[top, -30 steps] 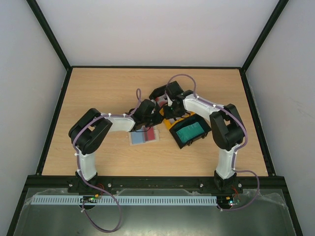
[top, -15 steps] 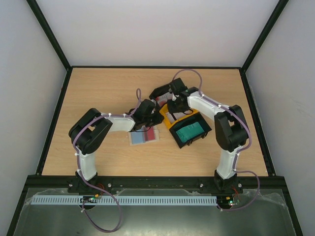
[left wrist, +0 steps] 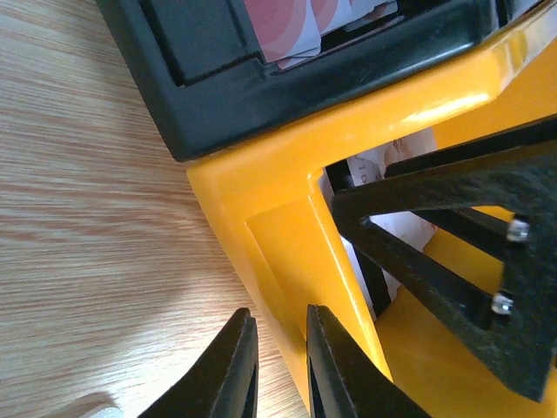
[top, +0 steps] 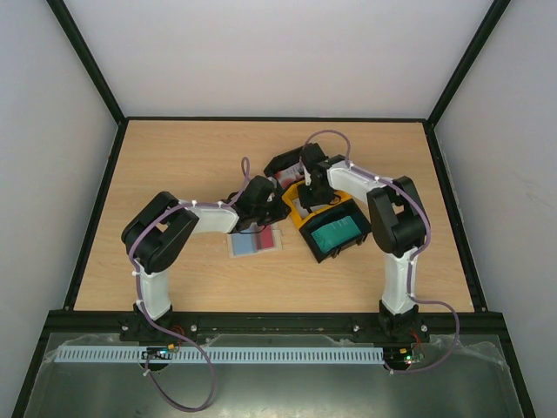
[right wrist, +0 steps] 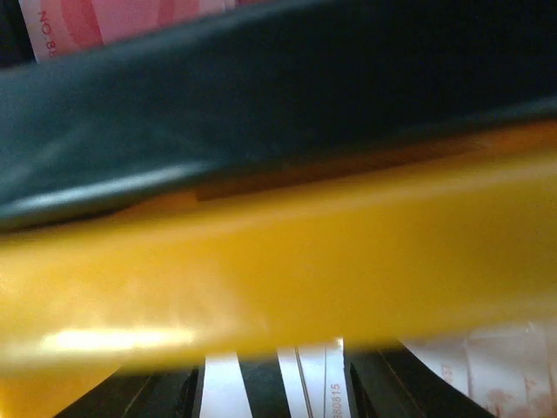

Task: Put the credit cards into the card holder
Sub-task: Pick up the credit card from the storage box.

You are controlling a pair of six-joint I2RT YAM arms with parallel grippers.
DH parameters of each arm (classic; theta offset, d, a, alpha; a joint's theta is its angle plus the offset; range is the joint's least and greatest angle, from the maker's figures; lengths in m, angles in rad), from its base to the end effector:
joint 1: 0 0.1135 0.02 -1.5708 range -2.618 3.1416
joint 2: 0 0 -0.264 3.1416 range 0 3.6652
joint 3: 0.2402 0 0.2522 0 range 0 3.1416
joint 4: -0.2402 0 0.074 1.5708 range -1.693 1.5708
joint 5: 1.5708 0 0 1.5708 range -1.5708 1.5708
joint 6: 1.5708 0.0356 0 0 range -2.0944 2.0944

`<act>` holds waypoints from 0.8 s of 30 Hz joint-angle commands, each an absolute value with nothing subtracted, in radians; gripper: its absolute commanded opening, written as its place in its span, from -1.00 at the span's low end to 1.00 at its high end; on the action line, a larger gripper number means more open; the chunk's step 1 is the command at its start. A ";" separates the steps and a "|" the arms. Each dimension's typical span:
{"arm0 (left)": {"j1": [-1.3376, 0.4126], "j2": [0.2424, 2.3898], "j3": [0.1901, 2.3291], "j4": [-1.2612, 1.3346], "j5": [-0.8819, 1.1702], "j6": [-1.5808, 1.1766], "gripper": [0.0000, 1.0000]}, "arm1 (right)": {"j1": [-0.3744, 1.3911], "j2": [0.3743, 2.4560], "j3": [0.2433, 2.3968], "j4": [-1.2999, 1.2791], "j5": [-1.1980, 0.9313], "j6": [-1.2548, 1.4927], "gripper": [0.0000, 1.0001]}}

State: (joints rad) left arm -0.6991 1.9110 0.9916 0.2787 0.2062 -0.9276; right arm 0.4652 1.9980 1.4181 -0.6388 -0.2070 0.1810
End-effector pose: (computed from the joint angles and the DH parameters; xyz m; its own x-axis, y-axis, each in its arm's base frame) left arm 0.2950 -0.2576 0.1389 -0.8790 -0.2843 -0.3829 0.0870 0.6938 -0.7149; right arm 0.3584 0.1881 0.1676 -0.9156 -0.2625 -0.3045 -0.3431 0.9049 0.2518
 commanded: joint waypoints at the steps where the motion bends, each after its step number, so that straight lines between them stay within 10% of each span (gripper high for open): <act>1: -0.696 1.942 0.969 0.204 0.223 -0.922 -0.62 | 0.469 2.043 1.465 -0.687 -0.237 0.131 -0.15; 24: -0.696 1.967 0.976 0.209 0.230 -0.919 -0.62 | 0.468 1.977 1.422 -0.712 -0.465 0.141 -0.60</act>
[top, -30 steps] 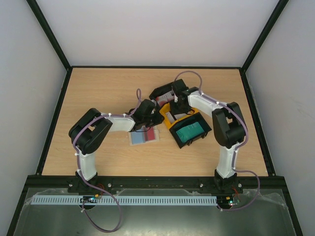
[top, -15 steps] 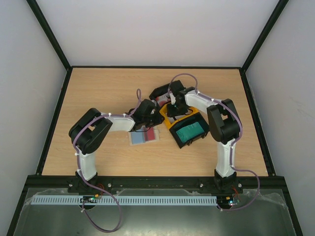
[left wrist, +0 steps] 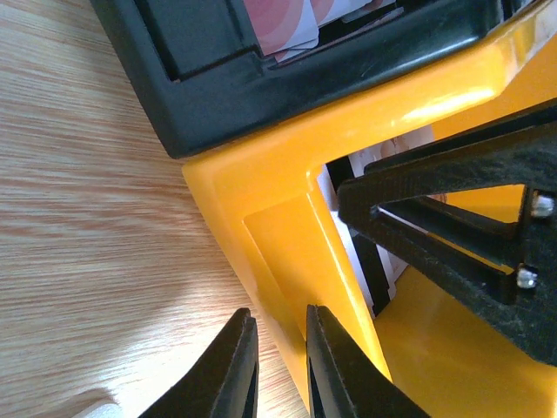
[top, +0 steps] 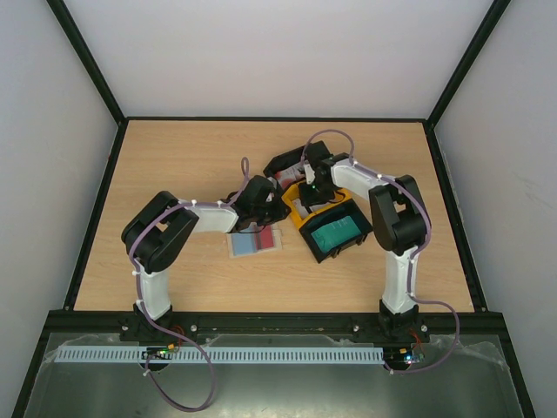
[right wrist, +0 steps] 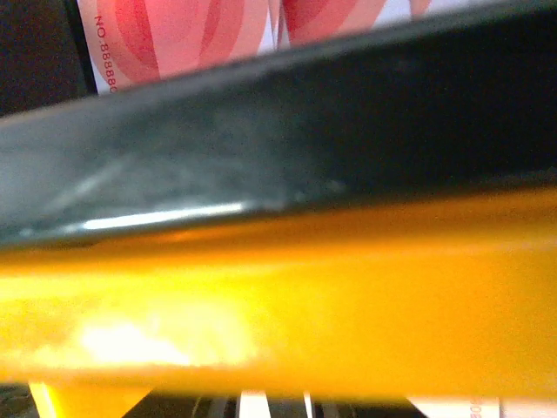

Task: Put the credit cards into the card holder
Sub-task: Pick up the credit card from the storage box.

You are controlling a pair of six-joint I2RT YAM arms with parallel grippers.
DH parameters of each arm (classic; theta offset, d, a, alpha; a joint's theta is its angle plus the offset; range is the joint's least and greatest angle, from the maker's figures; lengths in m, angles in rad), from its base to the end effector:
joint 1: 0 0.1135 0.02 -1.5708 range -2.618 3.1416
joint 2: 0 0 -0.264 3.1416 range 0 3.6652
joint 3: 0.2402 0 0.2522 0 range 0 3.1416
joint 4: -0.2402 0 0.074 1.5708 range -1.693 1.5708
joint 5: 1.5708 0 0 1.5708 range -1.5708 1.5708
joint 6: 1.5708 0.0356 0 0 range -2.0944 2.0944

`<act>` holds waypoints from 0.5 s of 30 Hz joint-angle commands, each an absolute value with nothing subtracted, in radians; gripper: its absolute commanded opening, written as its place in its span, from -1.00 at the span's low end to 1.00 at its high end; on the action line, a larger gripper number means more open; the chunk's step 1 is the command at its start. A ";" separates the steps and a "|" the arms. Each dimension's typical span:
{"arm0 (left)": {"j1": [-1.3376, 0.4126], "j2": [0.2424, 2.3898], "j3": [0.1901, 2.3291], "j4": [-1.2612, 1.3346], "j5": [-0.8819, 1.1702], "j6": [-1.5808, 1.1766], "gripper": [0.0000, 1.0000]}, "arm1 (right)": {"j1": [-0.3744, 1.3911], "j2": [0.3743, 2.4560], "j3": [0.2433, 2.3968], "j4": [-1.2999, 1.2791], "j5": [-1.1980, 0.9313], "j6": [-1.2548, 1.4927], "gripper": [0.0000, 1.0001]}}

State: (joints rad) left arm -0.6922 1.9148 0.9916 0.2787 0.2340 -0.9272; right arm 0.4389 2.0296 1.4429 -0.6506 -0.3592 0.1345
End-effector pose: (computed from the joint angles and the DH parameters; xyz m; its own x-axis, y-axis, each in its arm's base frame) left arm 0.2961 -0.2562 0.1376 -0.8883 -0.2743 -0.3683 0.0882 0.6851 -0.7231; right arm 0.3652 0.1852 0.1631 -0.9149 -0.2908 -0.2799 -0.3827 0.8452 0.3730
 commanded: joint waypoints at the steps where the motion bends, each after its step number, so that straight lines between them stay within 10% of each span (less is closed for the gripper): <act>1: -0.695 1.965 0.975 0.209 0.230 -0.920 -0.62 | 0.468 1.971 1.419 -0.710 -0.470 0.140 -0.61; 15: -0.686 1.960 0.972 0.201 0.222 -0.914 -0.62 | 0.468 1.913 1.359 -0.700 -0.531 0.124 -0.56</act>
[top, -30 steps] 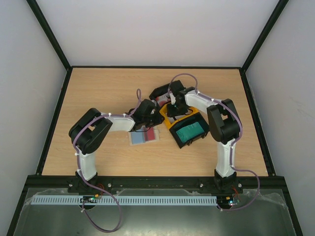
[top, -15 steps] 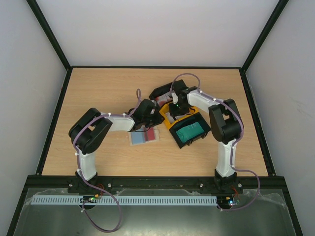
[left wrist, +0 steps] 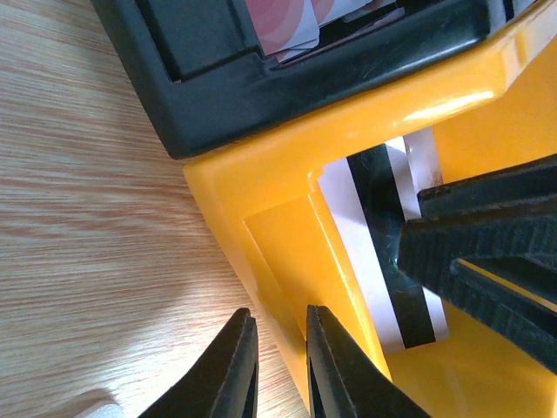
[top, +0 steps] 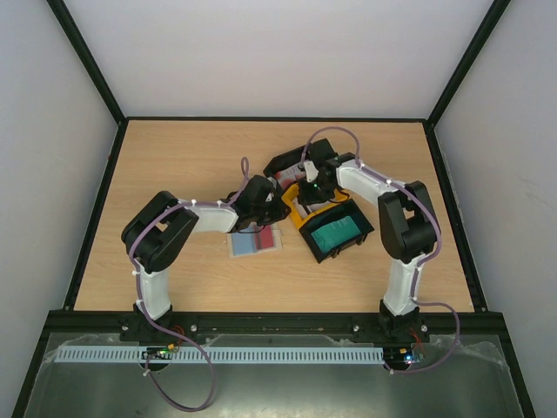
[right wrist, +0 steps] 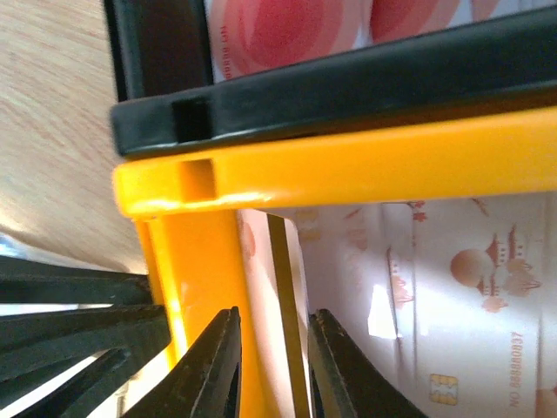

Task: Put the credit cards into the card holder
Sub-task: Pick up the credit card from the storage box.

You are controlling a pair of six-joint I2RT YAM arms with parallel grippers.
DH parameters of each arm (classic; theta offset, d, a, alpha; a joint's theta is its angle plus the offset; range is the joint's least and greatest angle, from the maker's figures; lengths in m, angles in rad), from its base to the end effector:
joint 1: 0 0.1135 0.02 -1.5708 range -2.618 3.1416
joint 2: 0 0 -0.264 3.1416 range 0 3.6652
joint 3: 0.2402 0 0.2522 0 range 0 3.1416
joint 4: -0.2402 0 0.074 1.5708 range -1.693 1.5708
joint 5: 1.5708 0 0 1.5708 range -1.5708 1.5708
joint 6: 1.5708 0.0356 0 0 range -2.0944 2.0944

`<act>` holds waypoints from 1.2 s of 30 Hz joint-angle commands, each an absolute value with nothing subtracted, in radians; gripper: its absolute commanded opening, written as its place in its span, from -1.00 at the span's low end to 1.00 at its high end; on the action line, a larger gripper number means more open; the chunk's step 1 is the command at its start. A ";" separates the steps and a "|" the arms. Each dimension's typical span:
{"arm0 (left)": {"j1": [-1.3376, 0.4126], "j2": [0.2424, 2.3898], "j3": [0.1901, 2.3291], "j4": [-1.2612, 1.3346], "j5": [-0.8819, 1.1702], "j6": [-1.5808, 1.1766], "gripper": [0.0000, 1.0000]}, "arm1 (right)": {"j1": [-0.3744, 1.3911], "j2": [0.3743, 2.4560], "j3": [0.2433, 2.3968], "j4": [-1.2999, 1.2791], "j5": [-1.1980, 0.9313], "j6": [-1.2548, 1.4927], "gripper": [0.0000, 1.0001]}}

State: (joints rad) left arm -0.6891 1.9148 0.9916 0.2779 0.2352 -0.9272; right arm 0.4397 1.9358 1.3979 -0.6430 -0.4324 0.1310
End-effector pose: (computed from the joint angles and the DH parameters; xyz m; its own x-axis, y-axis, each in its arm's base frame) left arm 0.2968 -0.2553 0.1375 -0.8881 -0.2762 -0.3673 0.0860 0.6853 -0.7232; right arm 0.3518 0.1820 0.1878 -0.8991 -0.2919 -0.3262 -0.4167 0.7988 0.4339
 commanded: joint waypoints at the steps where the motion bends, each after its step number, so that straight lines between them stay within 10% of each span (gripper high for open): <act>1: -0.684 1.959 0.973 0.201 0.221 -0.916 -0.62 | 0.468 1.911 1.354 -0.703 -0.531 0.125 -0.56; 36: -0.684 1.856 0.941 0.219 0.201 -0.890 -0.48 | 0.478 1.710 1.347 -0.617 -0.359 0.217 -0.96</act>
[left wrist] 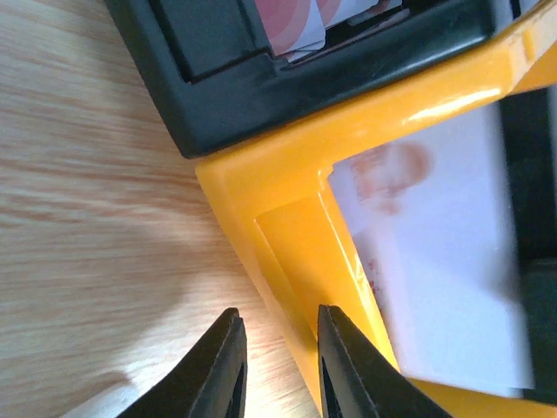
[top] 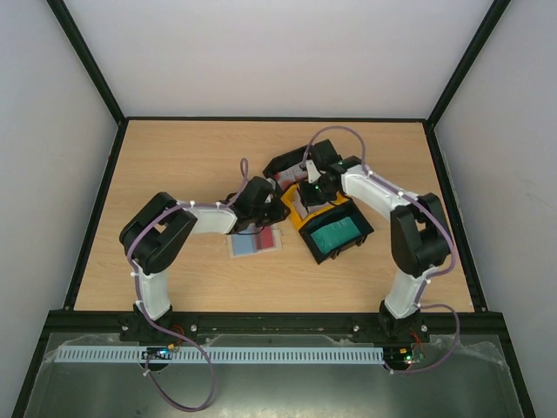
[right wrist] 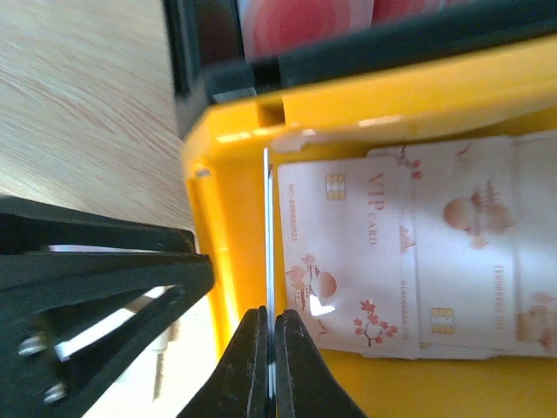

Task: Put the credit cards into the card holder
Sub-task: Pick up the credit card from the storage box, then insert the credit card into the card holder.

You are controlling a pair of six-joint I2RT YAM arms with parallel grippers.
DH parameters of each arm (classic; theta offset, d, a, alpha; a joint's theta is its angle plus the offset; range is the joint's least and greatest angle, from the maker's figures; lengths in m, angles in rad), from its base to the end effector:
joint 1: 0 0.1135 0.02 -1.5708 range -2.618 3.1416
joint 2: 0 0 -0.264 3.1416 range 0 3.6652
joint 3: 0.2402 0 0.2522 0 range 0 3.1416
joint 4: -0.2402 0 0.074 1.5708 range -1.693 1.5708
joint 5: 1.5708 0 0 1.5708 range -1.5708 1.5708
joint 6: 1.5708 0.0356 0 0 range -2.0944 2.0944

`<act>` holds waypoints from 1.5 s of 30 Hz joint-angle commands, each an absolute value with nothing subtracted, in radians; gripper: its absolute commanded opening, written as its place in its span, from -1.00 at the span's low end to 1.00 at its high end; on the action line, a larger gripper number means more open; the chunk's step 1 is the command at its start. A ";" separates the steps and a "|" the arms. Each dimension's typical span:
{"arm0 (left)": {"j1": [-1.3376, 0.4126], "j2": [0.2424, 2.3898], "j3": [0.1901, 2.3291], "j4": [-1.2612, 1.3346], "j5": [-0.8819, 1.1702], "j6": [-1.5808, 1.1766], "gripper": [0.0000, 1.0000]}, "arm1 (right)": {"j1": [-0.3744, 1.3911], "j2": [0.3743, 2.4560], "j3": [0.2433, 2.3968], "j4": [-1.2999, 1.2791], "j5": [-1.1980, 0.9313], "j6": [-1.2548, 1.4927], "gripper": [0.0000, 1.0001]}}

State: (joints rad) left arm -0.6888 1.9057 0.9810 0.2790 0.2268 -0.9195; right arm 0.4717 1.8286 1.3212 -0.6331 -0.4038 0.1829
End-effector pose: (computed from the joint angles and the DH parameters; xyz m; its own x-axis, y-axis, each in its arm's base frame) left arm 0.2952 -0.2534 0.1380 -0.8844 -0.2756 -0.3766 0.0900 0.6910 -0.7172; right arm 0.3278 0.1829 0.2052 -0.8986 -0.2706 -0.3452 -0.4072 0.8074 0.4270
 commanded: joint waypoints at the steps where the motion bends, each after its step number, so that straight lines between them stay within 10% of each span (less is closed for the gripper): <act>1: -0.684 1.841 0.938 0.221 0.198 -0.887 -0.45 | 0.477 1.688 1.343 -0.613 -0.358 0.222 -0.96; 26: -0.700 1.544 0.927 0.371 0.307 -0.998 0.67 | 0.258 1.266 0.835 0.122 -0.888 0.804 -0.96; 35: -0.710 1.640 1.014 0.448 0.383 -1.050 0.54 | 0.235 1.230 0.745 0.260 -0.996 0.890 -0.94; 45: -0.710 1.709 1.048 0.582 0.480 -1.147 -0.44 | 0.226 1.241 0.707 0.341 -1.022 0.949 -0.88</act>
